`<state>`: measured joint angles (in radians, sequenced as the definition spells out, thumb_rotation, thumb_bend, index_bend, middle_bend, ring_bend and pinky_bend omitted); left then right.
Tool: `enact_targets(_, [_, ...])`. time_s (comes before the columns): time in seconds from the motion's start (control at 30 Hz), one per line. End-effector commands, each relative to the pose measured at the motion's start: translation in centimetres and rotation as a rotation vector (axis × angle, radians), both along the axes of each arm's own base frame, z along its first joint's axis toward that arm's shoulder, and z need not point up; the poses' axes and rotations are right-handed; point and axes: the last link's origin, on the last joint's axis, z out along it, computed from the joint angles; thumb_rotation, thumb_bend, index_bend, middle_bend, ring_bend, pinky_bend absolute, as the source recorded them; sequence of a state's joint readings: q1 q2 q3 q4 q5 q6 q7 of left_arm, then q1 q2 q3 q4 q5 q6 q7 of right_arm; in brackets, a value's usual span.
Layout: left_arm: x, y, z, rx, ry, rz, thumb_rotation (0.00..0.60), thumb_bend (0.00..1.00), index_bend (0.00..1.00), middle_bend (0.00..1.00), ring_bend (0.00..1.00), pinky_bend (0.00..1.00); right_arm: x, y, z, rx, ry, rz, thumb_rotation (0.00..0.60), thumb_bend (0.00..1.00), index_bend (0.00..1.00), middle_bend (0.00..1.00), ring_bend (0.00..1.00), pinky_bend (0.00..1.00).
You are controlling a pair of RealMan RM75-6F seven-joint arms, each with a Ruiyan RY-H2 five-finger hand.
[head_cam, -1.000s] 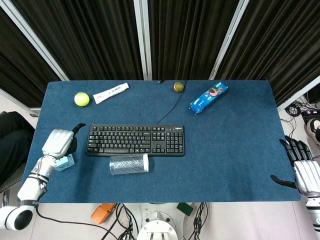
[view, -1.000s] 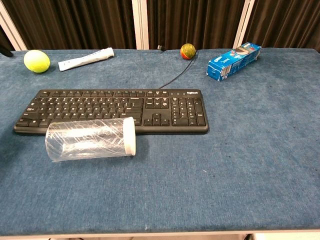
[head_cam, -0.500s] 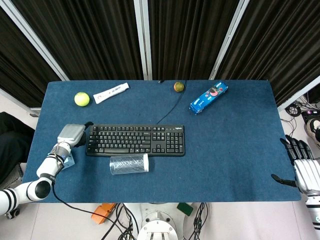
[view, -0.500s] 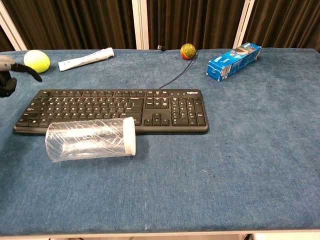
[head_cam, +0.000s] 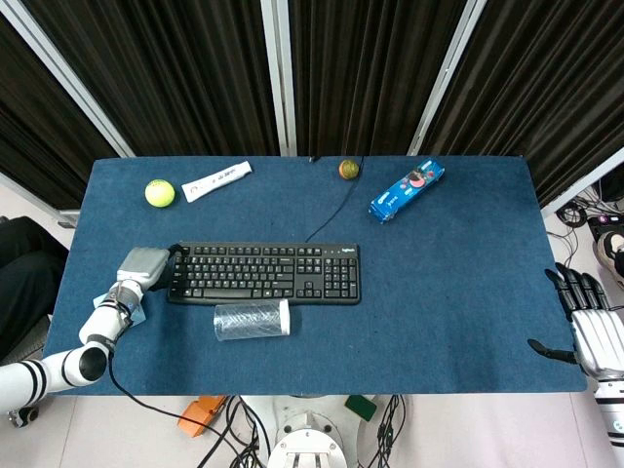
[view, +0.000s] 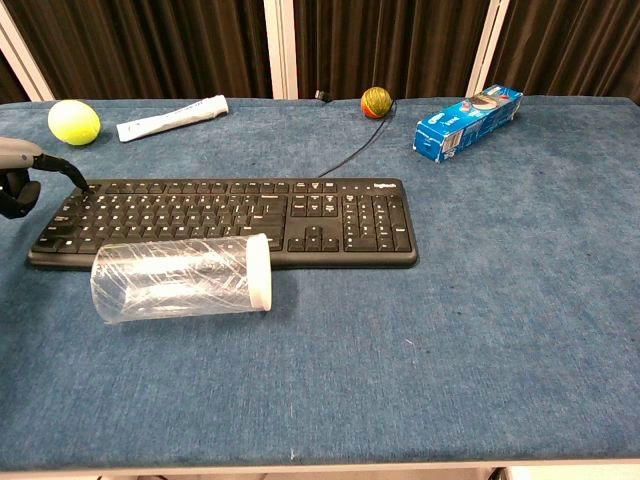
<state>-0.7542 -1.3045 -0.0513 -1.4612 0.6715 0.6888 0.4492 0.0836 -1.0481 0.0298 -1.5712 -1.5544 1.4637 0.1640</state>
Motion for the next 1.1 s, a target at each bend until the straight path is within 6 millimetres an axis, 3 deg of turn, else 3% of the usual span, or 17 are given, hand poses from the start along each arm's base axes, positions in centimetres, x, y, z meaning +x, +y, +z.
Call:
enact_targets(0.03, [0.1,0.0,0.2,0.006,0.0,-0.005,0.6,0.85,0.17,0.88,0.86,0.86,0.0,0.0,0.0,-0.001,0.0,-0.002,0.6,0.08,0.0,0.0,0.0,0.0])
enact_targets(0.17, [0.8,-0.1,1.5,0.066,-0.023,-0.031,0.6,0.85,0.17,0.88,0.86,0.86,0.0,0.1,0.1,-0.004,0.0,0.0,0.6,0.08,0.0,0.0,0.0,0.0])
enact_targets(0.37, [1.8,-1.2,5.4,0.226,-0.077,-0.097,0.6,0.82,0.17,0.86,0.84,0.86,0.1,0.0,0.1,-0.002,-0.002,0.005,0.6,0.08,0.0,0.0,0.0,0.0])
enact_targets(0.53, [1.2,-3.9,8.3,0.398,-0.113,-0.153,0.6,0.63,0.17,0.7,0.68,0.81,-0.1,0.1,0.2,-0.006,-0.007,0.005,0.6,0.08,0.0,0.0,0.0,0.0])
enact_targets(0.63, [0.1,-6.2,9.3,0.472,-0.127,-0.157,0.6,0.44,0.15,0.5,0.49,0.58,-0.2,0.2,0.3,-0.01,-0.009,0.005,0.6,0.08,0.0,0.0,0.0,0.0])
enact_targets(0.7, [-0.6,-8.1,9.7,0.509,-0.131,-0.16,0.6,0.28,0.12,0.34,0.33,0.35,-0.3,0.2,0.3,-0.012,-0.01,0.006,0.6,0.08,0.0,0.0,0.0,0.0])
enact_targets(0.8, [-1.4,-10.8,9.8,0.552,-0.136,-0.176,0.6,0.16,0.1,0.2,0.16,0.14,-0.3,0.2,0.3,-0.013,-0.012,0.008,0.6,0.08,0.0,0.0,0.0,0.0])
enact_targets(0.9, [-2.2,-13.4,9.9,0.588,-0.143,-0.186,0.6,0.13,0.1,0.15,0.1,0.08,-0.2,0.1,0.2,-0.011,-0.011,0.015,0.6,0.08,0.0,0.0,0.0,0.0])
enact_targets(1.1, [-3.2,-17.3,10.1,0.629,-0.134,-0.187,0.6,0.12,0.1,0.15,0.1,0.07,0.1,0.0,0.1,-0.009,-0.009,0.023,0.6,0.08,0.0,0.0,0.0,0.0])
